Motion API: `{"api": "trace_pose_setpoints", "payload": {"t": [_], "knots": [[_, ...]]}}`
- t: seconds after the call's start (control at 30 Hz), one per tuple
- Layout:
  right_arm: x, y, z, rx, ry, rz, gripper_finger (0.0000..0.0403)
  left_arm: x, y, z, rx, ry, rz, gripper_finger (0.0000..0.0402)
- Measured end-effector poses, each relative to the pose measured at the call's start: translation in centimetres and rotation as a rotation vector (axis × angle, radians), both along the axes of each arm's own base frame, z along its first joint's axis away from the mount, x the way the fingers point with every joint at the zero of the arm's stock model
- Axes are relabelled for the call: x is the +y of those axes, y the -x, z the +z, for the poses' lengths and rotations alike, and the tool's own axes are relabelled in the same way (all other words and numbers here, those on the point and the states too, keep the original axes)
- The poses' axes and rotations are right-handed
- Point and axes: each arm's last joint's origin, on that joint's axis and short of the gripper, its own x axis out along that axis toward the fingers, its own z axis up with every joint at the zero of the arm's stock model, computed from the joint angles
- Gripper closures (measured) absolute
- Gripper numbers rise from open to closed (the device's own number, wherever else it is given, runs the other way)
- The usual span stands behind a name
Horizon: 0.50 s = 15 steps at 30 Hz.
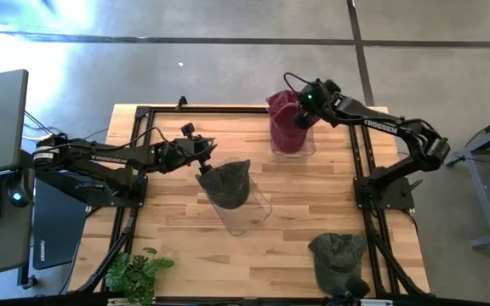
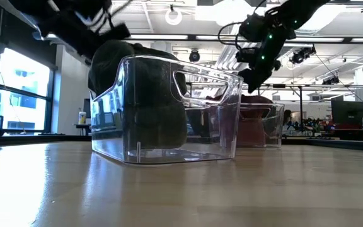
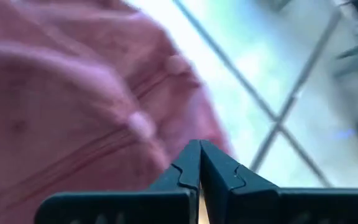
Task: Pick & Place hat
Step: Adjust the bottom transparent bin
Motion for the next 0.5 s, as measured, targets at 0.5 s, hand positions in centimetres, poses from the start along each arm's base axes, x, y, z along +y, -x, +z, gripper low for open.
{"api": "trace_pose_setpoints", "payload": {"t": [0.5], "knots": [[10.3, -3.8, 3.0, -0.141, 0.01, 0.47, 0.0401, -6.8, 4.6, 6.5, -0.119, -0.102, -0.271, 0.0309]]}}
